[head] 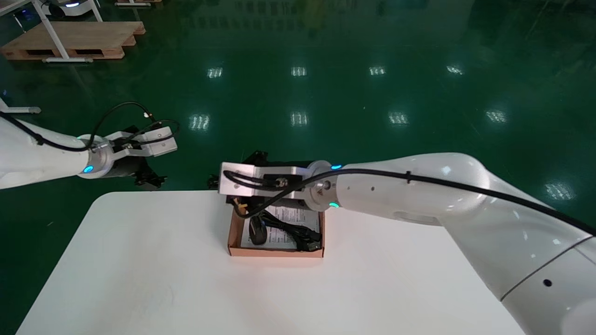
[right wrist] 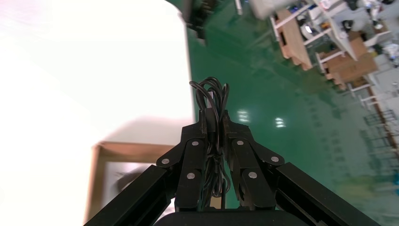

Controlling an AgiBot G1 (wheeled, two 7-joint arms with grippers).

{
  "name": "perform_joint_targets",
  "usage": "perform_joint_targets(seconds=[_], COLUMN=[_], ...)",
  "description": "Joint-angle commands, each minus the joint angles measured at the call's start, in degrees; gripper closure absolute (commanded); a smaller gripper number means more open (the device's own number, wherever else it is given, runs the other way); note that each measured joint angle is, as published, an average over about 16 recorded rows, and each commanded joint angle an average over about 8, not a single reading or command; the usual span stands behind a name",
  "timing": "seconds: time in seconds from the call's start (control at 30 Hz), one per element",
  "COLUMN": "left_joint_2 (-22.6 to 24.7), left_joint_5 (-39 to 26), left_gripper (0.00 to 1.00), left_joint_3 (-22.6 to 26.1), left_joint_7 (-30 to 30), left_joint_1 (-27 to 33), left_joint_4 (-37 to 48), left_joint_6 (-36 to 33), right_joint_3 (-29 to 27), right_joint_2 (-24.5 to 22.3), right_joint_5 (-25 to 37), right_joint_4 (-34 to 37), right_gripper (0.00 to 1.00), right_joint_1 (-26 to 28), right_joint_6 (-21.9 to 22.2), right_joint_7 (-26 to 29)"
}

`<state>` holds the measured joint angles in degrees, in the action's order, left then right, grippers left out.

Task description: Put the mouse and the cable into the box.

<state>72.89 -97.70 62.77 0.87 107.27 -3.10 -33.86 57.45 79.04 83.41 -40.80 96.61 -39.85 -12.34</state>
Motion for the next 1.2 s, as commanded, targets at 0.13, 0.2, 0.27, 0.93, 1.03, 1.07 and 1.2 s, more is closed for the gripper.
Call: perform_joint_targets(seconds=[0.13, 0.2, 0.27, 0.93, 1.03, 1.07, 1.2], left_joint_2=[0.16, 0.22, 0.27, 0.35, 0.23, 0.14, -1.04], left_joint_5=[0.3, 0.4, 0.49, 0.74, 0.92, 1.05, 2.75], left_gripper=[0.0, 0.0, 0.0, 0.0, 0.0, 0.0, 0.0], left_joint_3=[-0.21, -0.28, -0.35, -0.52, -0.66, -0.77, -2.18], left_joint_7=[0.64, 0.85, 1.05, 1.5, 1.44, 1.41, 1.01], left_joint_1=[0.09, 0.12, 0.14, 0.24, 0.08, -0.02, -1.43], left_joint_4=[0.51, 0.68, 0.84, 1.25, 0.99, 0.82, -1.38], left_joint_6=[0.03, 0.04, 0.05, 0.08, -0.1, -0.22, -1.82], right_joint_3=[8.85, 11.58, 14.06, 19.36, 19.1, 18.98, 17.39], right_joint_2=[-0.05, -0.09, -0.12, -0.09, -0.35, -0.4, -1.51], right_joint_5=[-2.57, -2.53, -2.3, -1.74, -1.75, -1.78, -2.79], right_joint_4=[-1.32, -0.43, 0.68, 2.91, 2.65, 2.61, 1.71], right_gripper=[1.0, 1.0, 1.0, 0.0, 0.0, 0.0, 0.0], right_joint_1=[-0.56, -0.46, -0.4, -0.44, -0.47, -0.5, -1.39], right_joint_6=[5.0, 7.17, 9.19, 13.29, 13.07, 12.97, 11.43], right_joint_7=[3.91, 5.46, 7.12, 10.68, 10.61, 10.6, 10.89])
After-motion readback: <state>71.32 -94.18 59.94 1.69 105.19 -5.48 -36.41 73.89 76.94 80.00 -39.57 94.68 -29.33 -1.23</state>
